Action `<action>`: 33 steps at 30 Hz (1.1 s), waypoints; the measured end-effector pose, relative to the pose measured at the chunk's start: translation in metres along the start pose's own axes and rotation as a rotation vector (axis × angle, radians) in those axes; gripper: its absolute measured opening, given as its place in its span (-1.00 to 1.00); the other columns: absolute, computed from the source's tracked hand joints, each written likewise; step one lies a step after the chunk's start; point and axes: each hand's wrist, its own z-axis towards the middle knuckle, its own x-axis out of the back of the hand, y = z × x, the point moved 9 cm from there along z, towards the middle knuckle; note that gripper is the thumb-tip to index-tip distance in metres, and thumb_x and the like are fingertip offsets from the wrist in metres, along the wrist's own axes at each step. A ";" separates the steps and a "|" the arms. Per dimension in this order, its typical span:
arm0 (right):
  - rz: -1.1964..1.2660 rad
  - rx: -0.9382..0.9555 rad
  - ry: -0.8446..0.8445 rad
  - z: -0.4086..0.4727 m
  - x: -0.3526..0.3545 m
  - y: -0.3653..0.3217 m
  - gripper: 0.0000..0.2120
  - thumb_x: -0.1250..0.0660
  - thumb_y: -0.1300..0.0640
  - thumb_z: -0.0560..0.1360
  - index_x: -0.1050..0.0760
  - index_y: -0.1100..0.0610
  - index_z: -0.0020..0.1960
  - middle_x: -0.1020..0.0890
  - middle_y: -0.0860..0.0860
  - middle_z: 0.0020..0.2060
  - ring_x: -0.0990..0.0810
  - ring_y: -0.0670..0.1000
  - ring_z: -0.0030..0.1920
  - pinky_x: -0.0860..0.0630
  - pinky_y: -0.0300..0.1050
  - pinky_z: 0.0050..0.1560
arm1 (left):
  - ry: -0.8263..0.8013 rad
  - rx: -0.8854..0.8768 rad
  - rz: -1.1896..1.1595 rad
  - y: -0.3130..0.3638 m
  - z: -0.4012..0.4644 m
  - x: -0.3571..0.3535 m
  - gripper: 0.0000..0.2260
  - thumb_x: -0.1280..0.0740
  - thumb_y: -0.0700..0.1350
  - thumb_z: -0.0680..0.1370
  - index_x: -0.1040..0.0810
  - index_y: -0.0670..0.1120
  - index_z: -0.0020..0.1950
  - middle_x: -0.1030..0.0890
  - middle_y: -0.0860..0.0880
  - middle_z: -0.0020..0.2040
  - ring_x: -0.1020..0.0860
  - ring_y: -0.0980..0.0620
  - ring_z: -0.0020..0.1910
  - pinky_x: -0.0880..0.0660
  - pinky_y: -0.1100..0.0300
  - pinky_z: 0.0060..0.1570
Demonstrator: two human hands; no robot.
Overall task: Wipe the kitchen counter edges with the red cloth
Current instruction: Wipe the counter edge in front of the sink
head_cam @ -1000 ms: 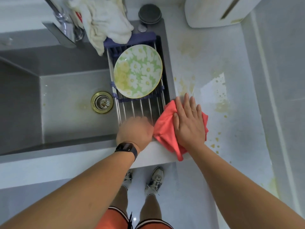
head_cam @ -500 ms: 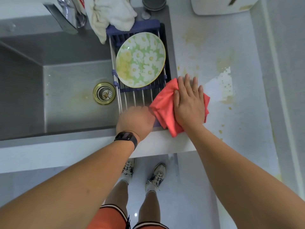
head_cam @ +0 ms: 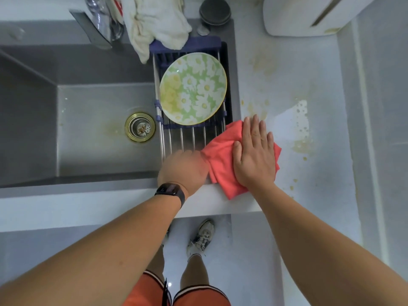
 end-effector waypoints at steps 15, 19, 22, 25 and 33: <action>-0.044 0.167 0.088 0.079 0.023 -0.006 -0.40 0.06 -0.08 0.72 0.08 0.07 0.70 0.04 0.08 0.68 0.09 0.09 0.68 0.13 0.08 0.66 | 0.034 -0.004 -0.026 0.000 0.002 0.002 -0.74 -0.10 0.00 0.56 -0.44 -0.03 -0.26 -0.46 0.01 -0.35 -0.38 -0.05 -0.32 -0.36 0.08 -0.30; 0.060 0.122 0.284 0.051 0.027 -0.010 -0.45 -0.07 0.06 0.68 -0.20 0.24 0.63 -0.24 0.19 0.62 -0.15 0.19 0.64 -0.06 0.12 0.64 | 0.045 0.004 -0.035 0.001 0.000 0.004 -0.74 -0.09 0.00 0.55 -0.42 -0.02 -0.27 -0.47 0.01 -0.36 -0.39 -0.05 -0.32 -0.35 0.08 -0.29; 0.073 0.040 0.210 0.039 0.012 -0.009 -0.36 -0.08 -0.11 0.67 -0.16 0.18 0.65 -0.19 0.16 0.64 -0.09 0.18 0.65 0.00 0.12 0.65 | 0.052 0.007 -0.030 0.000 0.000 0.005 -0.75 -0.07 0.00 0.55 -0.40 -0.02 -0.27 -0.48 0.01 -0.36 -0.40 -0.06 -0.33 -0.38 0.07 -0.29; -0.018 0.089 0.106 0.037 0.007 -0.004 -0.20 -0.05 -0.31 0.65 0.09 0.11 0.70 0.01 0.09 0.68 0.08 0.11 0.68 0.19 0.03 0.65 | 0.056 0.004 -0.043 0.000 -0.001 0.005 -0.78 -0.05 0.00 0.55 -0.32 0.01 -0.27 -0.43 0.02 -0.37 -0.36 -0.06 -0.34 -0.40 0.07 -0.30; -0.014 -0.147 0.160 0.042 0.013 0.019 -0.26 0.08 -0.28 0.67 0.12 0.12 0.70 0.05 0.10 0.68 0.09 0.11 0.68 0.11 0.11 0.66 | 0.026 -0.002 -0.015 0.000 0.000 0.002 -0.77 -0.03 0.02 0.56 -0.32 0.02 -0.26 -0.39 0.06 -0.37 -0.35 -0.02 -0.35 -0.39 0.10 -0.29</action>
